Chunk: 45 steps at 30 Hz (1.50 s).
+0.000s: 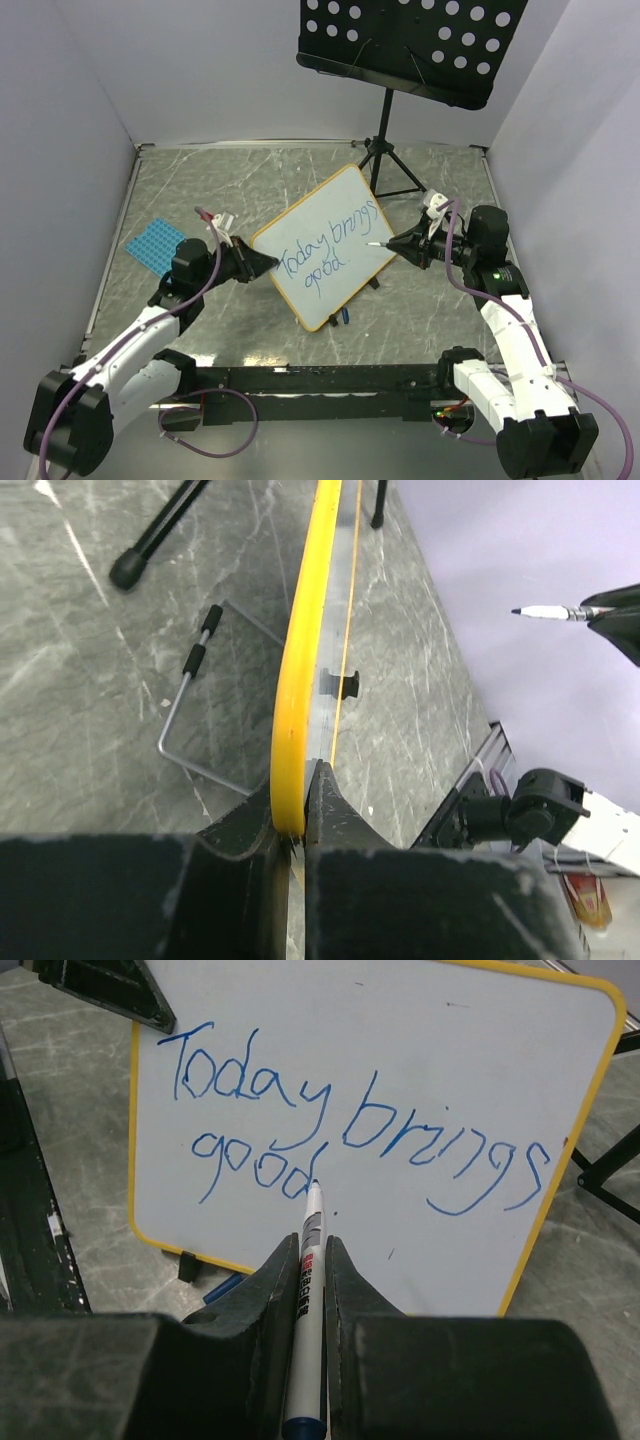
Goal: Write a sentence on the whiteboard
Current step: Put down the whiteboard on the whiteboard stand.
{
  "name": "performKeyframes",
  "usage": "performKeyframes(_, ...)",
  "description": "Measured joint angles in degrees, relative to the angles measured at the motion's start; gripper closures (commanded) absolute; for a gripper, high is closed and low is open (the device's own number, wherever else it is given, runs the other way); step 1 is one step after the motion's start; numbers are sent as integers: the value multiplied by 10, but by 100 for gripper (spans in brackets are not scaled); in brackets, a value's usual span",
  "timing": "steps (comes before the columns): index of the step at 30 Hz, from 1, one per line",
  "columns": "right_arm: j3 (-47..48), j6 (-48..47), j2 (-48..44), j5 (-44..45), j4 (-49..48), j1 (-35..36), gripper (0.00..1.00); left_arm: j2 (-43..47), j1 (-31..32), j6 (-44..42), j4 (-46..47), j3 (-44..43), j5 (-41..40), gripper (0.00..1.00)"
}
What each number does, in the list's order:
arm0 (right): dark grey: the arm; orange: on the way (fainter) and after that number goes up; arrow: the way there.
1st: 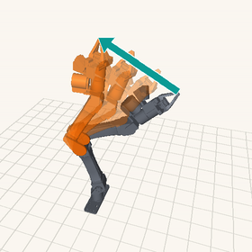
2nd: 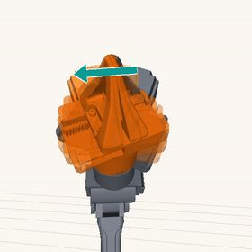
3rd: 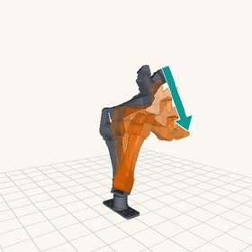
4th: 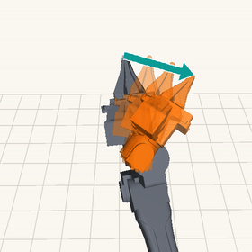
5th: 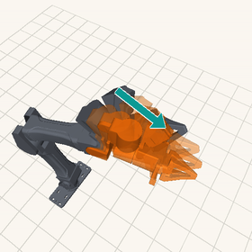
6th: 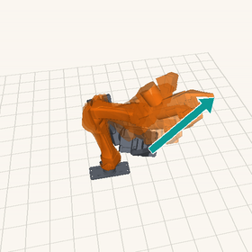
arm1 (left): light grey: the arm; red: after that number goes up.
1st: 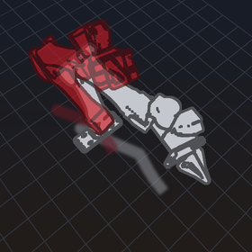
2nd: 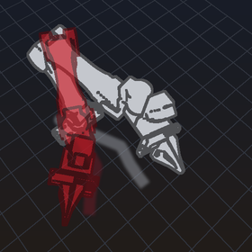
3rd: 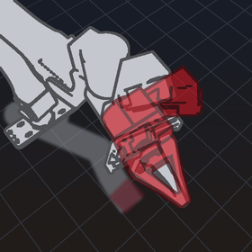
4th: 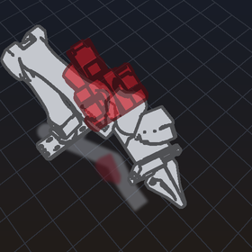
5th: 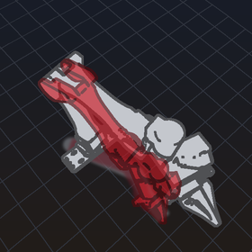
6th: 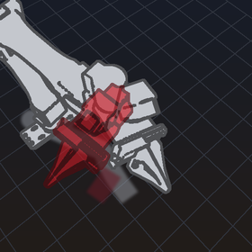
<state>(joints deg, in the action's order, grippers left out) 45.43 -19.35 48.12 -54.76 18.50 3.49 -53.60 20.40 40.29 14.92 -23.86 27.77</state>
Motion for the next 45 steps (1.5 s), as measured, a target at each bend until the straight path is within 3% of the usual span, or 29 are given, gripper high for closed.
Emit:
performKeyframes(7, 0, 0, -4, -4, 0, 0, 100, 54, 0, 16, -8, 29, -47, 99)
performKeyframes(20, 0, 0, -5, -9, 0, 0, 100, 74, 38, 47, 68, 87, -108, 95)
performKeyframes(29, 0, 0, -5, -9, 0, 0, 100, 124, 43, 60, 39, 105, -132, 87)
performKeyframes(36, 0, 0, -5, -10, 0, 0, 100, 121, 42, 52, 22, 108, -157, 72)
performKeyframes(45, 0, 0, -5, -11, 0, 0, 100, 122, 41, 38, 1, 108, -178, 67)
